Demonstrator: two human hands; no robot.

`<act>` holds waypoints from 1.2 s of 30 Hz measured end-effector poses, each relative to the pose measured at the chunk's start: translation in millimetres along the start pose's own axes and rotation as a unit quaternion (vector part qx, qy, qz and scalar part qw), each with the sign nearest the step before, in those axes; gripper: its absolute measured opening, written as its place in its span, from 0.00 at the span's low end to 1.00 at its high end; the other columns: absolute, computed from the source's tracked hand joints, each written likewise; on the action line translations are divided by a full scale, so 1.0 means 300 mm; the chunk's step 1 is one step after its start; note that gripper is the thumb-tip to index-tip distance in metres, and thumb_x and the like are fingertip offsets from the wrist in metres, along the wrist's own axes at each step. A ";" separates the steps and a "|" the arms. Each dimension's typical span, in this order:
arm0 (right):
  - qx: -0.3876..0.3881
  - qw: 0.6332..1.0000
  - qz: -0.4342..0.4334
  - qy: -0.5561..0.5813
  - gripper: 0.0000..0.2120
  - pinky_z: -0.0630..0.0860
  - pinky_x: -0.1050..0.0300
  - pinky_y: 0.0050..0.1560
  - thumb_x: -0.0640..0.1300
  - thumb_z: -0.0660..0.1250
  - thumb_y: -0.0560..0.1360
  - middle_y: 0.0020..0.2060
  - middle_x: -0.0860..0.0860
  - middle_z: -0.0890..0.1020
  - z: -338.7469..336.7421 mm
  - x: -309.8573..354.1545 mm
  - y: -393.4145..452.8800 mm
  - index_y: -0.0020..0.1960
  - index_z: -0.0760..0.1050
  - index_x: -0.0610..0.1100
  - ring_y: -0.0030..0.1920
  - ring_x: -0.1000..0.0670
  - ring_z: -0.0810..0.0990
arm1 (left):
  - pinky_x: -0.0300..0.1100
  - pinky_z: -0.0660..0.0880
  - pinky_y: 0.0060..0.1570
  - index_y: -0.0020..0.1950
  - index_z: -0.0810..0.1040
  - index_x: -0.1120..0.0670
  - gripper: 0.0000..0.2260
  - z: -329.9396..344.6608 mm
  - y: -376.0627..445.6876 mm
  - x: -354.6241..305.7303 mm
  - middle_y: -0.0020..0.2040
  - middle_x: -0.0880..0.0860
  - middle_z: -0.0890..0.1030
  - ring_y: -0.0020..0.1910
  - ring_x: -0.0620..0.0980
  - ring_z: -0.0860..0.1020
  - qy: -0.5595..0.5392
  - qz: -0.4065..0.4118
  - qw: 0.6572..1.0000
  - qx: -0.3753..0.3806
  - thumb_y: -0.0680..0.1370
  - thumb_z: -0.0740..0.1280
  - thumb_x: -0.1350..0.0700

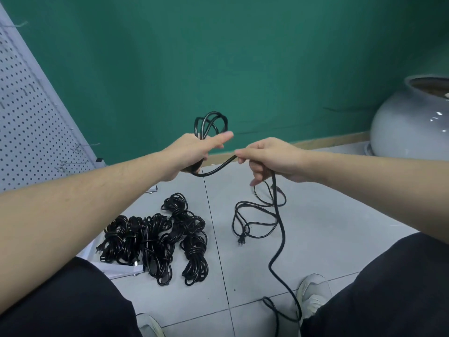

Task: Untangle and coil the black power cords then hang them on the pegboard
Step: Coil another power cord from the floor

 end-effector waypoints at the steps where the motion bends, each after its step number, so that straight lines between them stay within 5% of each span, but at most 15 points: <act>1: -0.035 0.999 -0.009 -0.021 0.13 0.83 0.51 0.41 0.52 0.71 0.78 0.25 0.52 0.66 0.003 0.009 0.001 0.42 0.78 0.44 0.26 0.52 0.67 | 0.41 0.66 0.34 0.48 0.83 0.52 0.30 0.005 -0.008 -0.003 0.37 0.50 0.72 0.27 0.49 0.67 0.010 0.012 1.000 0.017 0.66 0.71 0.26; 3: -0.099 0.993 -0.025 -0.051 0.18 0.73 0.58 0.30 0.54 0.76 0.73 0.24 0.54 0.65 0.004 0.024 0.008 0.34 0.71 0.47 0.25 0.52 0.63 | 0.42 0.63 0.32 0.46 0.81 0.54 0.29 0.024 -0.019 0.002 0.36 0.47 0.73 0.30 0.49 0.67 0.046 0.042 0.995 0.073 0.64 0.75 0.30; 7: -0.112 0.993 -0.015 0.023 0.24 0.58 0.60 0.27 0.55 0.79 0.70 0.25 0.54 0.63 -0.007 0.046 0.027 0.35 0.62 0.51 0.27 0.52 0.59 | 0.31 0.66 0.29 0.46 0.83 0.49 0.02 0.070 -0.036 0.000 0.36 0.41 0.78 0.34 0.41 0.73 0.079 0.086 0.988 0.098 0.75 0.74 0.54; 11: -0.064 0.987 -0.065 0.135 0.06 0.63 0.63 0.30 0.48 0.72 0.77 0.30 0.56 0.67 -0.034 0.068 0.023 0.46 0.78 0.47 0.31 0.54 0.63 | 0.41 0.66 0.38 0.47 0.85 0.49 0.13 0.090 -0.024 0.001 0.38 0.49 0.77 0.35 0.49 0.69 -0.001 0.045 0.997 0.066 0.78 0.62 0.61; 17: -0.236 0.956 -0.173 -0.004 0.02 0.71 0.71 0.48 0.50 0.73 0.77 0.44 0.63 0.80 -0.028 0.059 0.027 0.45 0.82 0.55 0.42 0.68 0.77 | 0.45 0.77 0.37 0.47 0.80 0.55 0.14 0.144 -0.040 0.005 0.34 0.52 0.75 0.30 0.49 0.73 -0.168 0.026 0.978 0.125 0.78 0.56 0.67; 21: -0.230 0.965 -0.104 0.074 0.22 0.81 0.51 0.56 0.58 0.75 0.73 0.53 0.49 0.82 -0.026 0.047 0.042 0.61 0.71 0.53 0.46 0.51 0.81 | 0.43 0.68 0.34 0.43 0.77 0.54 0.14 0.176 -0.059 -0.016 0.34 0.52 0.75 0.30 0.50 0.72 -0.182 0.042 0.974 0.124 0.76 0.54 0.67; 24: -0.141 0.987 0.001 0.070 0.26 0.80 0.44 0.61 0.65 0.69 0.75 0.44 0.46 0.85 -0.011 0.046 0.032 0.58 0.77 0.43 0.42 0.45 0.82 | 0.42 0.69 0.35 0.39 0.78 0.50 0.12 0.179 -0.063 -0.018 0.40 0.57 0.79 0.35 0.54 0.76 -0.149 0.046 0.983 0.100 0.74 0.58 0.62; 27: -0.166 0.982 -0.032 0.085 0.25 0.79 0.49 0.60 0.66 0.65 0.77 0.47 0.48 0.86 0.004 0.058 0.037 0.53 0.79 0.43 0.47 0.48 0.84 | 0.44 0.74 0.42 0.34 0.79 0.46 0.11 0.177 -0.076 -0.029 0.52 0.59 0.82 0.49 0.54 0.83 -0.151 0.054 0.983 0.087 0.67 0.58 0.57; 29: -0.192 0.977 -0.046 0.077 0.23 0.76 0.57 0.55 0.68 0.62 0.78 0.48 0.53 0.84 0.012 0.075 0.039 0.51 0.77 0.48 0.51 0.53 0.82 | 0.37 0.70 0.33 0.36 0.78 0.46 0.13 0.177 -0.077 -0.039 0.45 0.57 0.79 0.40 0.54 0.78 -0.154 0.059 0.981 0.099 0.69 0.58 0.60; 32: -0.202 0.974 -0.047 0.094 0.22 0.72 0.54 0.62 0.69 0.60 0.78 0.47 0.54 0.84 0.011 0.091 0.034 0.51 0.77 0.50 0.52 0.55 0.81 | 0.35 0.61 0.24 0.42 0.76 0.49 0.15 0.179 -0.094 -0.064 0.31 0.48 0.77 0.33 0.49 0.66 -0.157 0.069 0.976 0.136 0.76 0.55 0.66; 34: -0.205 0.968 -0.046 0.137 0.22 0.73 0.51 0.58 0.68 0.62 0.78 0.44 0.54 0.84 0.014 0.100 0.029 0.46 0.77 0.49 0.46 0.50 0.81 | 0.34 0.62 0.24 0.43 0.76 0.49 0.16 0.183 -0.097 -0.073 0.33 0.50 0.78 0.35 0.50 0.71 -0.171 0.074 0.972 0.145 0.77 0.54 0.66; 36: -0.204 0.961 -0.050 0.183 0.22 0.73 0.54 0.44 0.67 0.64 0.78 0.41 0.52 0.83 0.023 0.117 0.022 0.41 0.75 0.48 0.37 0.48 0.77 | 0.35 0.67 0.28 0.44 0.77 0.49 0.16 0.180 -0.098 -0.077 0.37 0.48 0.80 0.44 0.49 0.83 -0.198 0.073 0.964 0.159 0.79 0.54 0.65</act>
Point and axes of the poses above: each hand's wrist, its own y-axis towards the middle knuckle, its own z-axis out of the palm, x = y × z, the point moved 1 cm from there along y, towards the middle knuckle
